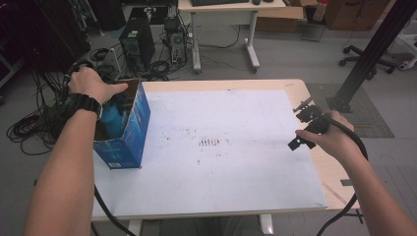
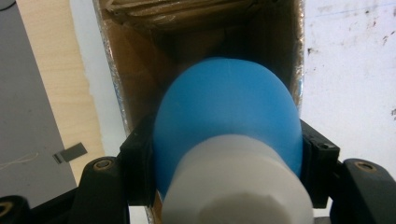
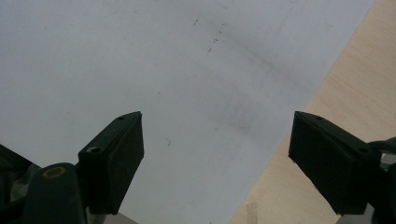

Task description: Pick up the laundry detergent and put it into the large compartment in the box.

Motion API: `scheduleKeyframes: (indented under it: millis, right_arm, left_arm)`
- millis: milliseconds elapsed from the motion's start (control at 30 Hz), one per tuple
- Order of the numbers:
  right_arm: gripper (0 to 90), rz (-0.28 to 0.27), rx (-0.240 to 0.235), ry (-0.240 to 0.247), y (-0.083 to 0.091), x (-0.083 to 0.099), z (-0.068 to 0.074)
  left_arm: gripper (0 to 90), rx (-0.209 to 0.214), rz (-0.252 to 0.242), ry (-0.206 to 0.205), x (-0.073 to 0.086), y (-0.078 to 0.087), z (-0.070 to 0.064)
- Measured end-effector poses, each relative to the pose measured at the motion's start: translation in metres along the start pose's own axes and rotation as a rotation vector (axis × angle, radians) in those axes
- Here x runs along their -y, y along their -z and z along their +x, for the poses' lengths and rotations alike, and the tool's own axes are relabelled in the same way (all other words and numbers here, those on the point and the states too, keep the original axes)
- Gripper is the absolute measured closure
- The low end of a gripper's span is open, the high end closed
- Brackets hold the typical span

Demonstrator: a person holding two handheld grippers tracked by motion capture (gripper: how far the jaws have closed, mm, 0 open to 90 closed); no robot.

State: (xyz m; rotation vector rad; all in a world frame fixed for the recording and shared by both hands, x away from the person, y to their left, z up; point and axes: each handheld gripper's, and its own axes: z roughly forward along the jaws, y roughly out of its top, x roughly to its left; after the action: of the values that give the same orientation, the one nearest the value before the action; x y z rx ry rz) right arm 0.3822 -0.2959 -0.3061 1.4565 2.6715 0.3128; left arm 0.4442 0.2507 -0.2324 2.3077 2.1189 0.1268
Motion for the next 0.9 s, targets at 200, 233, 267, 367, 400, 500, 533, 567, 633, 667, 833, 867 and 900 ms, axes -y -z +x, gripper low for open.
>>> scheduleKeyframes:
  millis: [200, 233, 267, 367, 400, 500, 533, 567, 633, 667, 833, 867, 900]
  right_arm:
    - [18.0, 0.002, -0.001, -0.002, -0.002, 0.001, -0.001]
    - [17.9, 0.005, -0.001, -0.002, -0.003, 0.000, 0.000]
    - [18.0, 0.006, -0.001, -0.002, -0.003, 0.000, 0.000]
    - [18.0, 0.006, -0.003, -0.002, -0.004, 0.000, 0.000]
    - [18.0, 0.008, -0.001, 0.001, -0.004, 0.000, 0.000]
    - [18.0, 0.006, -0.001, -0.002, -0.005, 0.000, 0.000]
    - [18.0, 0.006, -0.001, -0.002, -0.005, 0.000, 0.000]
    - [18.0, 0.009, -0.001, -0.001, -0.005, 0.000, 0.000]
    - [18.0, 0.009, -0.002, -0.001, -0.006, 0.000, 0.000]
    - [18.0, 0.009, -0.002, -0.001, -0.006, 0.000, 0.000]
    - [17.9, 0.010, -0.003, 0.004, -0.007, -0.002, 0.001]
    - [18.0, 0.010, -0.003, 0.004, -0.007, -0.002, 0.002]
    - [17.9, 0.011, -0.004, 0.005, -0.007, -0.003, 0.002]
  left_arm:
    - [37.5, 0.003, 0.009, -0.003, 0.000, -0.008, 0.000]
    - [37.5, 0.005, 0.016, -0.004, 0.000, -0.012, 0.000]
    - [37.5, 0.006, 0.016, -0.003, 0.000, -0.013, 0.001]
    - [37.5, 0.004, 0.025, -0.006, 0.000, -0.018, 0.001]
    - [37.5, 0.004, 0.026, -0.006, -0.001, -0.019, 0.001]
    - [37.5, 0.001, 0.029, -0.008, 0.000, -0.024, 0.001]
    - [37.5, 0.001, 0.029, -0.008, 0.000, -0.024, 0.001]
    - [37.5, 0.003, 0.029, -0.006, 0.000, -0.026, 0.001]
    - [37.5, 0.002, 0.032, -0.009, 0.000, -0.027, 0.001]
    - [37.5, 0.002, 0.032, -0.009, 0.000, -0.027, 0.001]
    - [37.5, 0.003, 0.036, -0.007, 0.000, -0.033, 0.001]
    - [37.5, 0.003, 0.036, -0.007, 0.001, -0.034, 0.001]
    - [37.5, 0.003, 0.038, -0.009, 0.001, -0.035, 0.001]
